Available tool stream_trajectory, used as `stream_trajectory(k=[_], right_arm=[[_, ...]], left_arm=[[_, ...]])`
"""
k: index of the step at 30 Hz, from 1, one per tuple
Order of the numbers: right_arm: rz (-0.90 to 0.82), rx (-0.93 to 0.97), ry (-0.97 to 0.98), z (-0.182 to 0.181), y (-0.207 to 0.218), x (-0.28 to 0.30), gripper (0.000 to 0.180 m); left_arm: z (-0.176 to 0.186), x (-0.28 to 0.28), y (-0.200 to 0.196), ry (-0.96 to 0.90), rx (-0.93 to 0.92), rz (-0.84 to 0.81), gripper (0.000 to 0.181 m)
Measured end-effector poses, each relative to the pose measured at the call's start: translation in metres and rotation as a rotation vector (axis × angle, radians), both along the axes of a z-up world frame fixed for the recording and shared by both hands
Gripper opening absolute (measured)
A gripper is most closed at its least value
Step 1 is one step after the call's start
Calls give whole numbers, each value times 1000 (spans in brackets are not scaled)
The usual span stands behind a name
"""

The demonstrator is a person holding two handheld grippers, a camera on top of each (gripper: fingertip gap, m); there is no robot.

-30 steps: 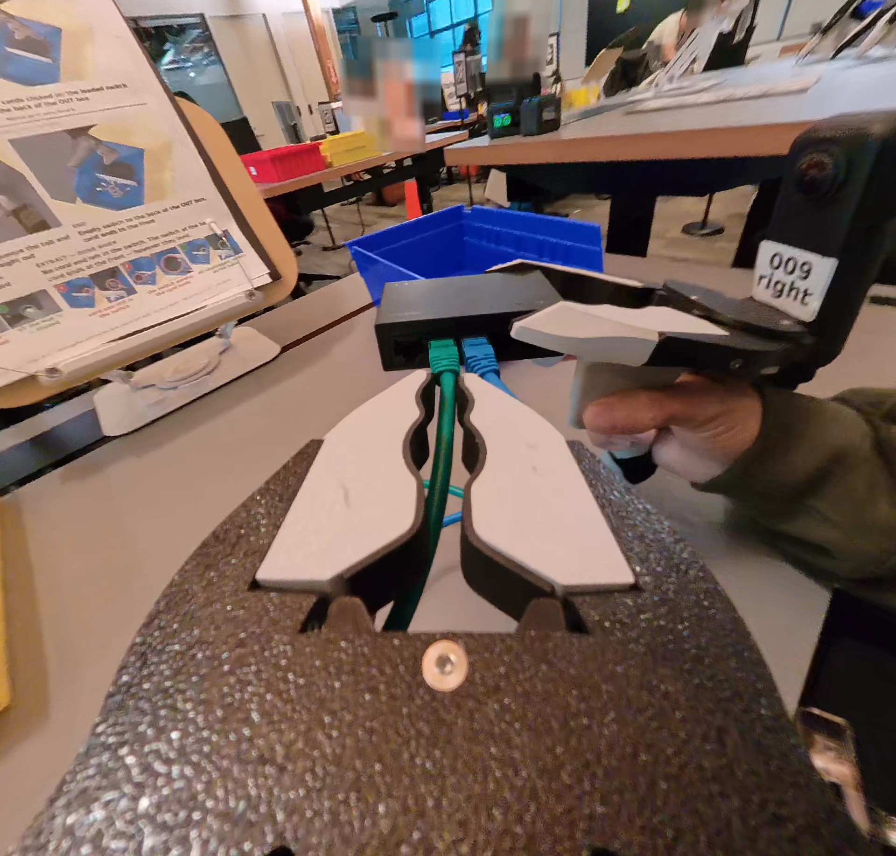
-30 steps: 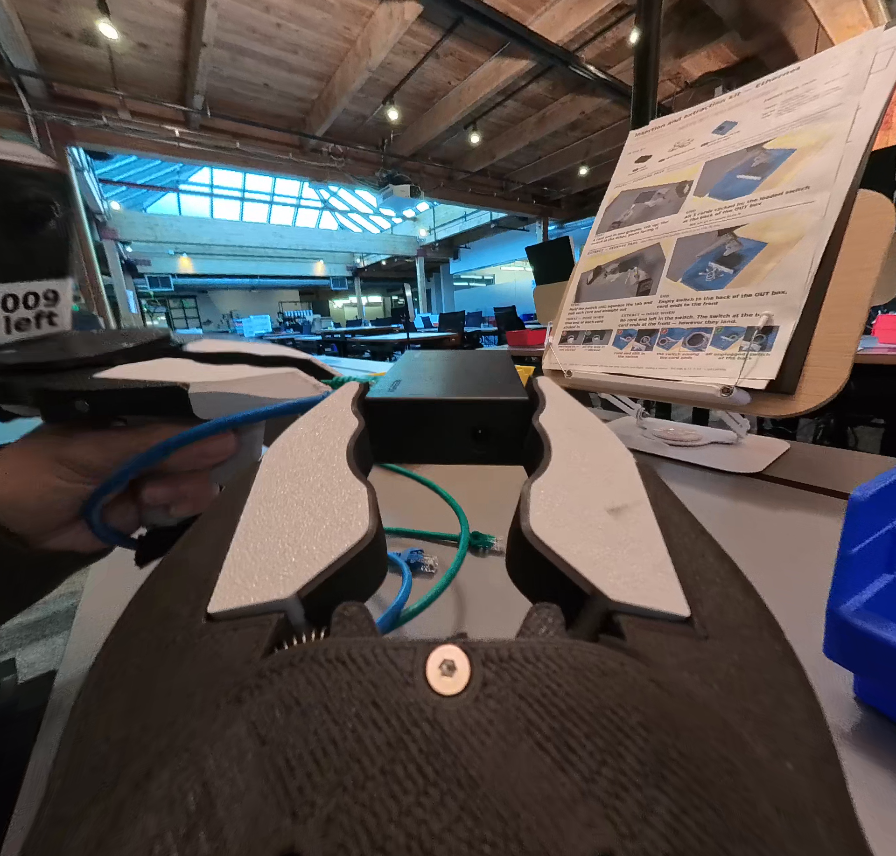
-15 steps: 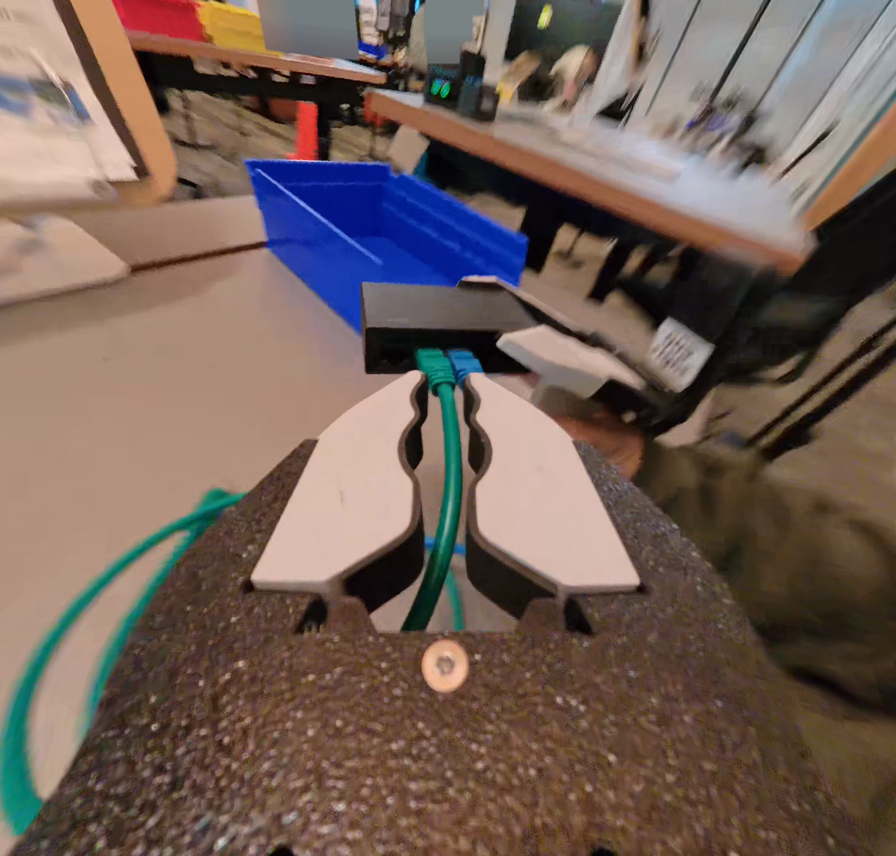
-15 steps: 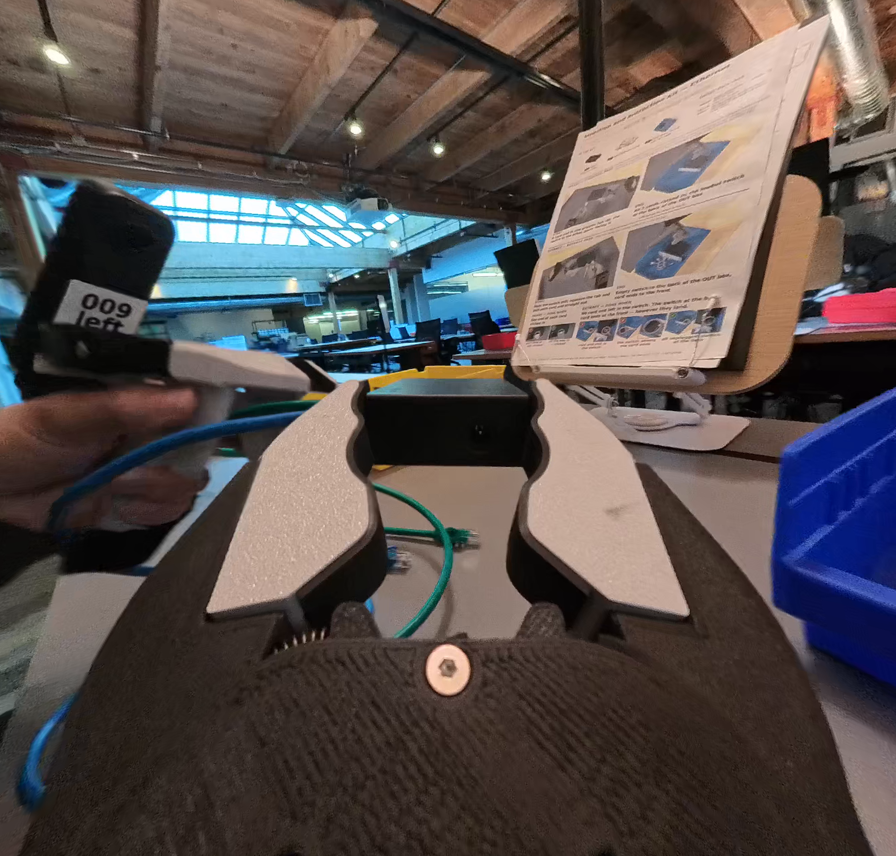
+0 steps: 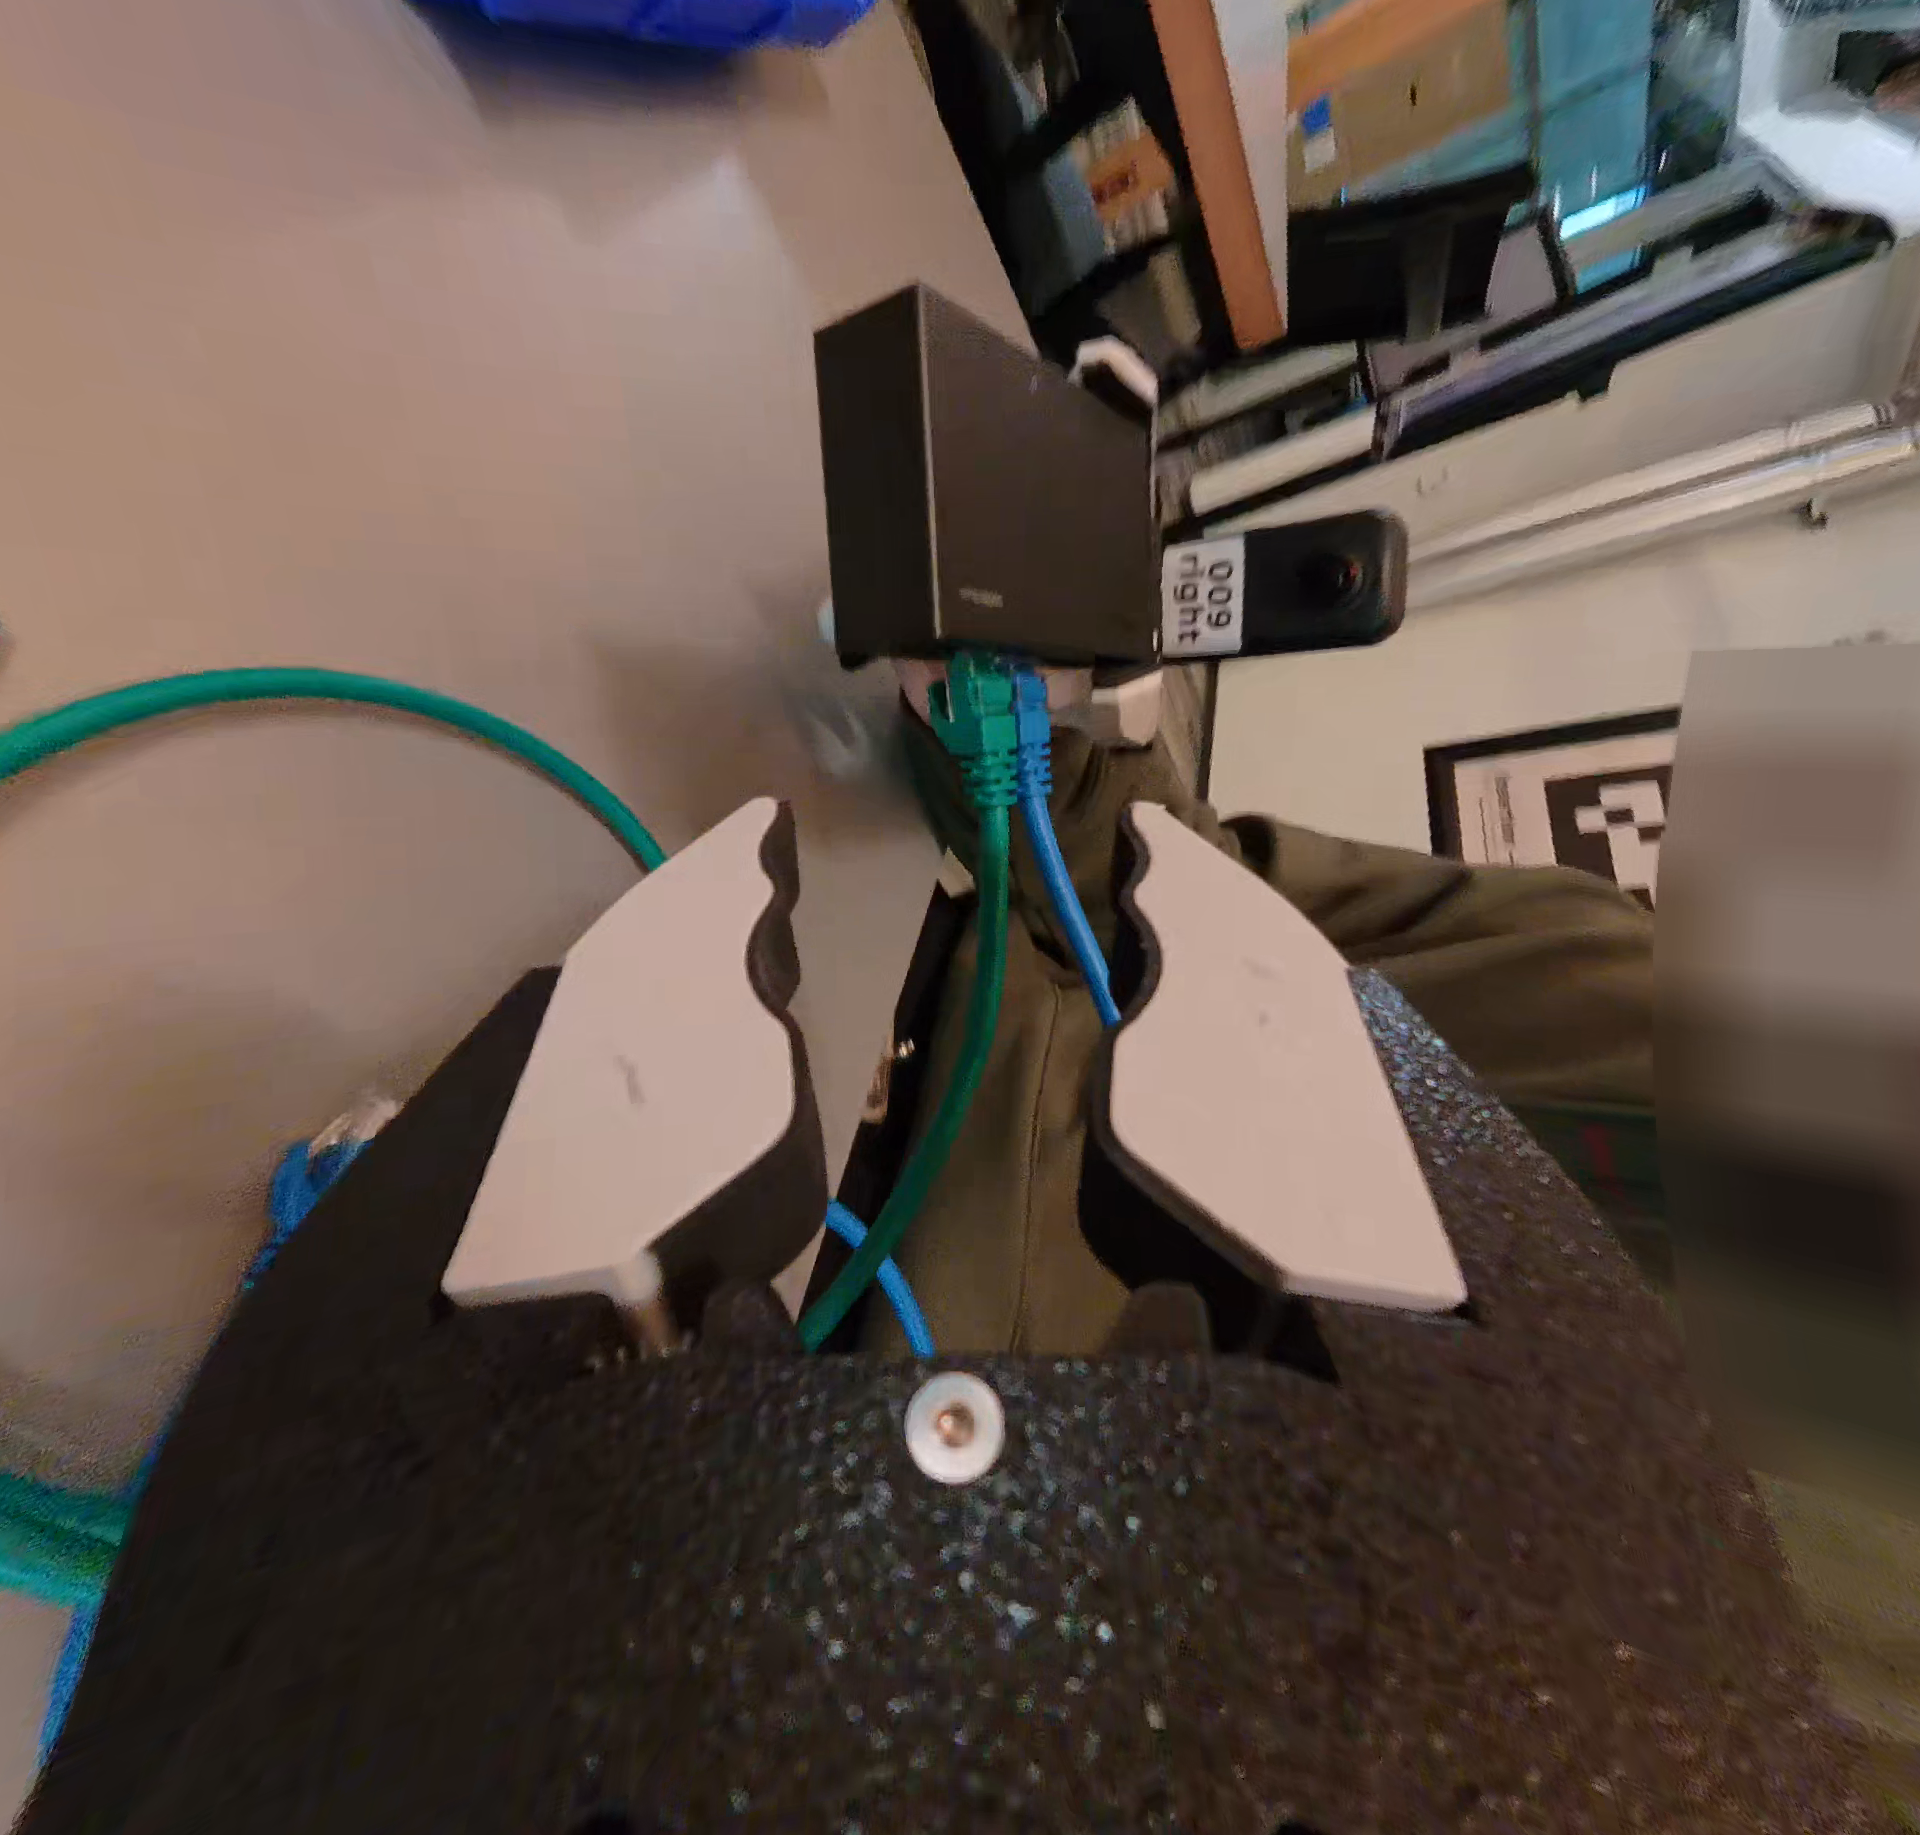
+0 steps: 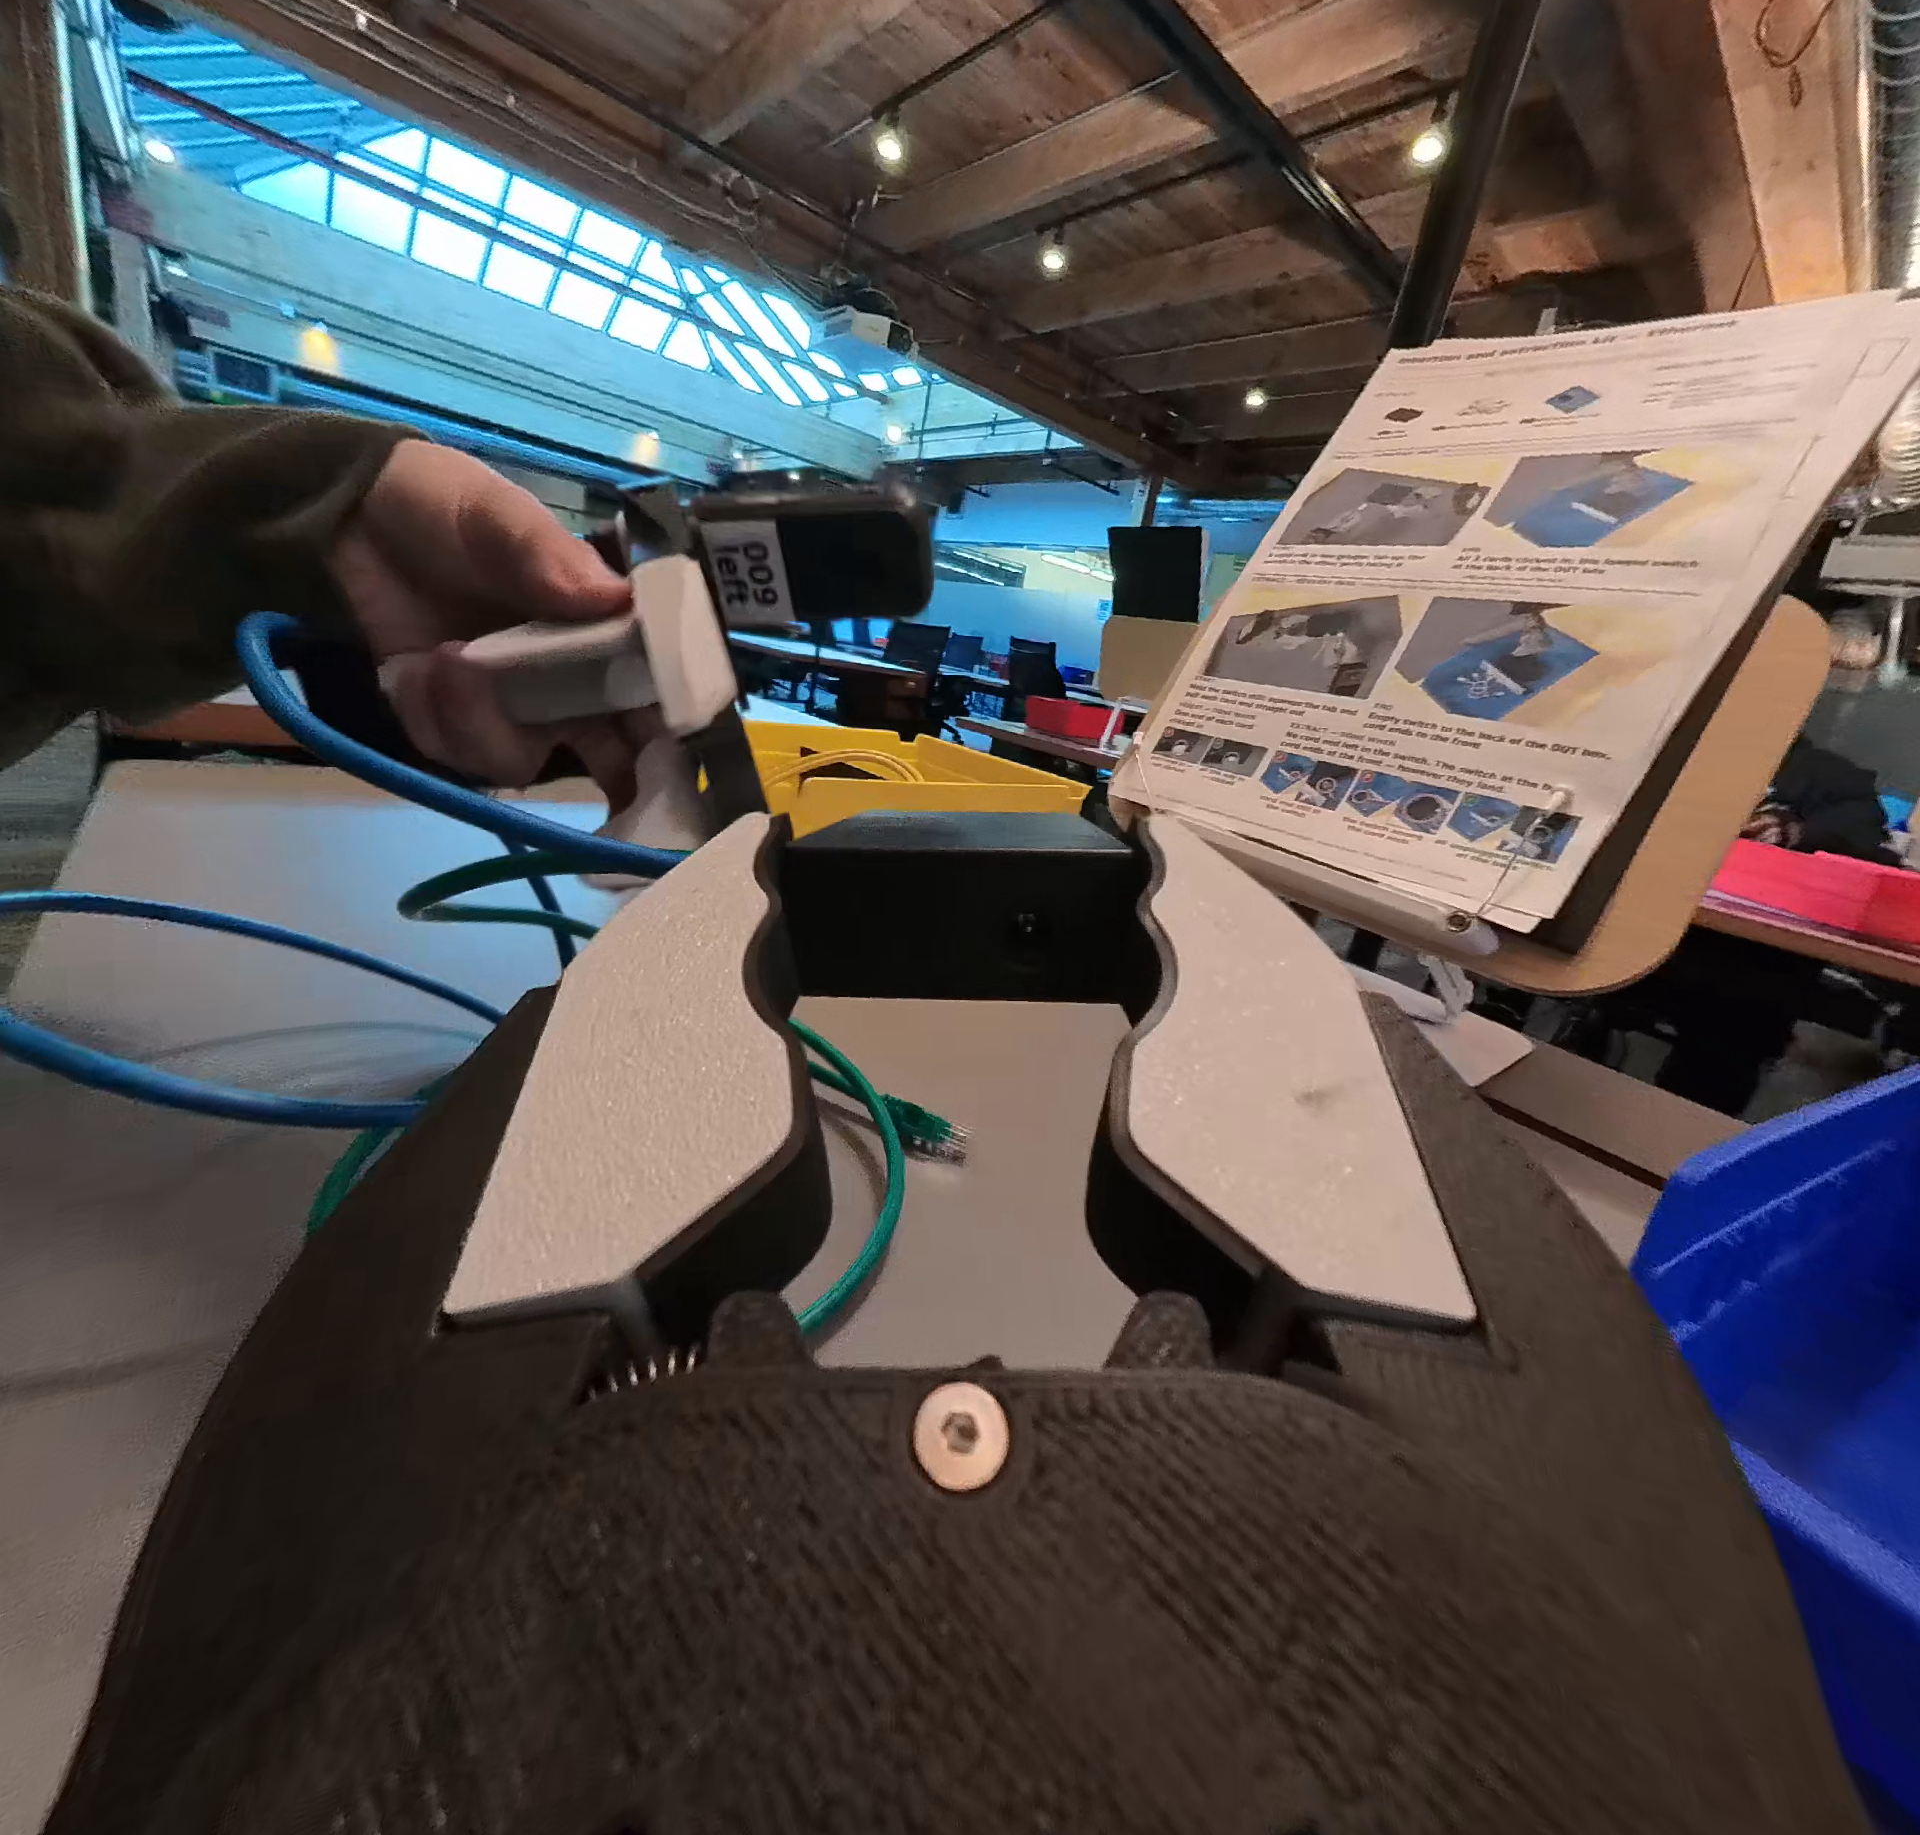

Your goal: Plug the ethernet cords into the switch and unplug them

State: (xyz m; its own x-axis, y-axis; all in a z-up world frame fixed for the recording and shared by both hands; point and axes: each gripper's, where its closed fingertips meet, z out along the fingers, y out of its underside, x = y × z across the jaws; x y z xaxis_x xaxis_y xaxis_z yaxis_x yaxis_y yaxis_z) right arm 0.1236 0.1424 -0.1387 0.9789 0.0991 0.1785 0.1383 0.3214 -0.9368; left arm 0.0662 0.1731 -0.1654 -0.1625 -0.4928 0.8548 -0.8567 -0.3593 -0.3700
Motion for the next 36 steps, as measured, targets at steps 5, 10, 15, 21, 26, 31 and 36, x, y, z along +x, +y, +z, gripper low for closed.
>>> stream_trajectory(k=[5,10,15,21,26,31,36], right_arm=[[21,31,60,2,-4,6,62],[51,33,65,2,-7,7,62],[132,-25,-4,-5,-5,-7,63],[75,-63,22,-12,-3,7,63],[143,-52,90,-11,-6,5,62],[148,-77,72,-15,-5,4,63],[147,-96,79,-20,-3,5,63]], left_arm=[[4,-1,-34,-35,-229,-169,30],[5,3,-37,-108,-382,-161,12],[-18,-4,-41,-66,-273,-188,6],[-11,11,-32,-164,-306,-44,5],[-7,8,-38,-151,-428,-61,5],[-13,9,-37,-117,-462,-34,4],[-16,10,-34,-100,-445,-13,4]])
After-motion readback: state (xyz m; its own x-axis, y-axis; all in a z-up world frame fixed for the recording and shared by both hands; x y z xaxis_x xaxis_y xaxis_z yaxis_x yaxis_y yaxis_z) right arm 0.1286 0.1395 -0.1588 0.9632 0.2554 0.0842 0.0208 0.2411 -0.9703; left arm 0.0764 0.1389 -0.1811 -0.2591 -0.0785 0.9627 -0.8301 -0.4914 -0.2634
